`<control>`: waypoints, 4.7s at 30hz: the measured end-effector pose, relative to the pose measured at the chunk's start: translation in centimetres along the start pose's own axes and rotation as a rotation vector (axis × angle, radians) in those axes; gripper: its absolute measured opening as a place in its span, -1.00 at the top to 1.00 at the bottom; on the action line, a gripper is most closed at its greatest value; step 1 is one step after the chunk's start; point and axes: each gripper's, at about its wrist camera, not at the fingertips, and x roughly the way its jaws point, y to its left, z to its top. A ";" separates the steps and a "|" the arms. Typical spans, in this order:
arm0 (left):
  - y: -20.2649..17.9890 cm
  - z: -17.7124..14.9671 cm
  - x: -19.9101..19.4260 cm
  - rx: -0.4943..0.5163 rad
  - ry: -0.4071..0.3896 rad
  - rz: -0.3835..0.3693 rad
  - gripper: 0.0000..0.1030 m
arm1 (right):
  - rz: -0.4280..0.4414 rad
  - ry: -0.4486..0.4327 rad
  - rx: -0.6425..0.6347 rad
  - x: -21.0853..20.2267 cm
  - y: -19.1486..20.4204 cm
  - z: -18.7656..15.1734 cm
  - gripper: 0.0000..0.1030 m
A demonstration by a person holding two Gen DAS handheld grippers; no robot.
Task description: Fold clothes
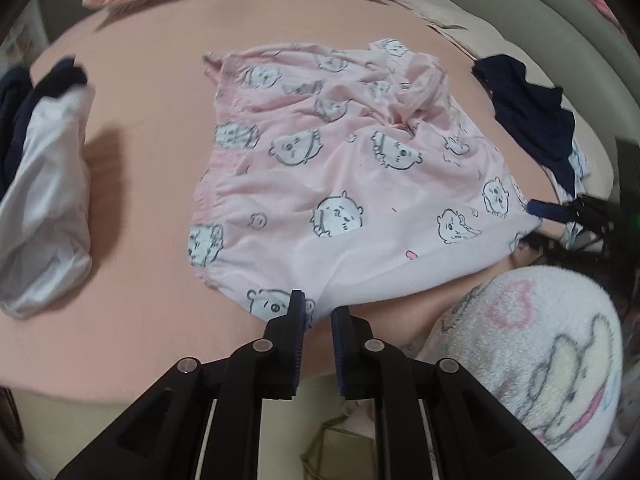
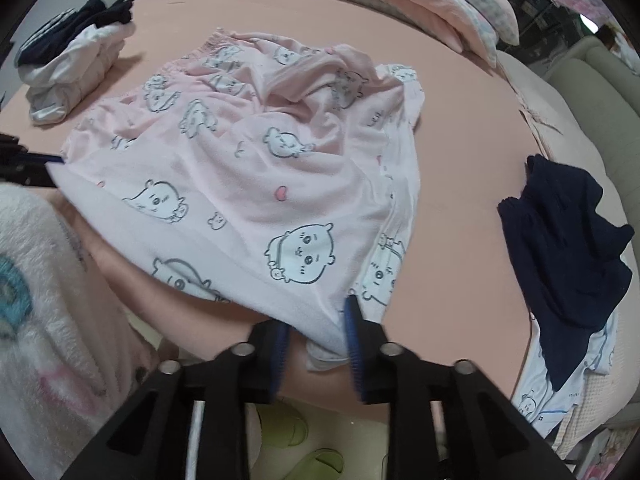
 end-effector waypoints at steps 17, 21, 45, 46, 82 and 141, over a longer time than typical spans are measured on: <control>2.1 -0.6 -4.8 -0.103 -0.103 0.019 0.01 | -0.051 -0.103 0.225 -4.6 -4.5 -0.9 -0.09; 2.2 -0.1 -5.0 -0.101 -0.113 0.046 0.01 | -0.010 -0.124 0.329 -5.0 -6.2 -1.0 -0.12; 7.1 -2.7 0.5 -0.385 -0.030 0.043 0.01 | 0.355 -0.137 0.724 0.3 -8.8 -6.4 -0.21; 7.4 -2.9 0.5 -0.404 -0.038 0.025 0.01 | 0.372 -0.139 0.737 0.6 -8.8 -6.4 -0.21; 6.6 0.0 1.5 -0.479 -0.132 -0.022 0.65 | 0.308 -0.126 0.771 0.8 -8.4 -3.2 0.74; 6.8 2.7 -0.8 -0.450 -0.181 -0.027 -0.50 | 0.076 -0.108 0.585 -1.6 -8.9 1.3 -0.28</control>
